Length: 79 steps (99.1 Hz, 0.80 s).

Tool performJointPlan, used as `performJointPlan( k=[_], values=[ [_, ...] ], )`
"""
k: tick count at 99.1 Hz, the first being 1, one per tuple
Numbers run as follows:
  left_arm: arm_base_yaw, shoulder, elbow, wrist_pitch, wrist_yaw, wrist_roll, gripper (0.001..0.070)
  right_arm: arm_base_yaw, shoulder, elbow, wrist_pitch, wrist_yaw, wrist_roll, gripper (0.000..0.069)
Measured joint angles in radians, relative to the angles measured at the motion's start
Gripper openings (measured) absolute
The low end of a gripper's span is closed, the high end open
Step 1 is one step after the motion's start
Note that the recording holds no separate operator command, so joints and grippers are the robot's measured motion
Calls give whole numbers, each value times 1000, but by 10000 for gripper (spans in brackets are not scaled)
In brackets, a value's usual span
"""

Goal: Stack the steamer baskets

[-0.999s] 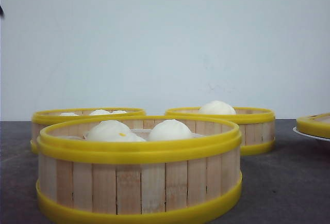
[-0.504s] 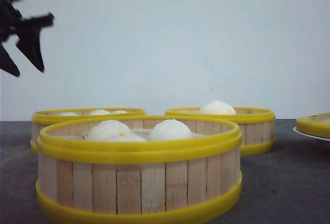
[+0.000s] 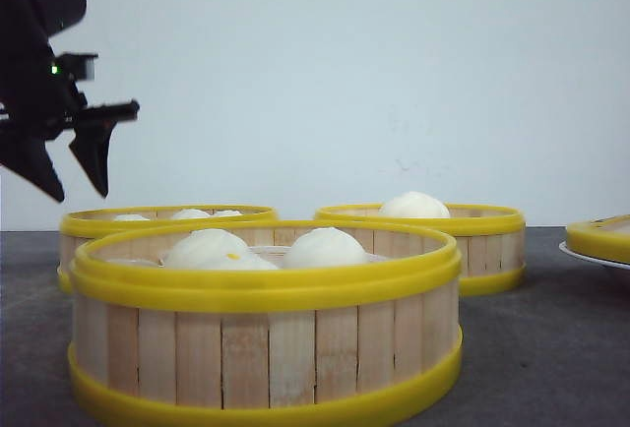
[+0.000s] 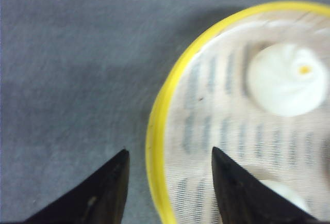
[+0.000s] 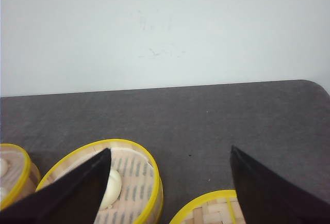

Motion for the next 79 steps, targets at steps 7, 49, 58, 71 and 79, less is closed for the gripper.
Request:
performJointPlan(
  k=[7,49,58,71,79],
  values=[
    [0,21,0,-2,-12,0,299,0,2,0,0,0,0,456],
    [0,84,0,-6,-19,3,155,0,19,0,-1,0,0,456],
    [-1,100,0,-10,-16,-1,127,0,20,0,-1,0,-2,456],
    [-11,100,2,-9,-46,-9,40,2,21,0,-1,0,-3,456],
    [-11,100,3,-9,-60,-9,29,2,26,0,0,0,-3,456]
  ],
)
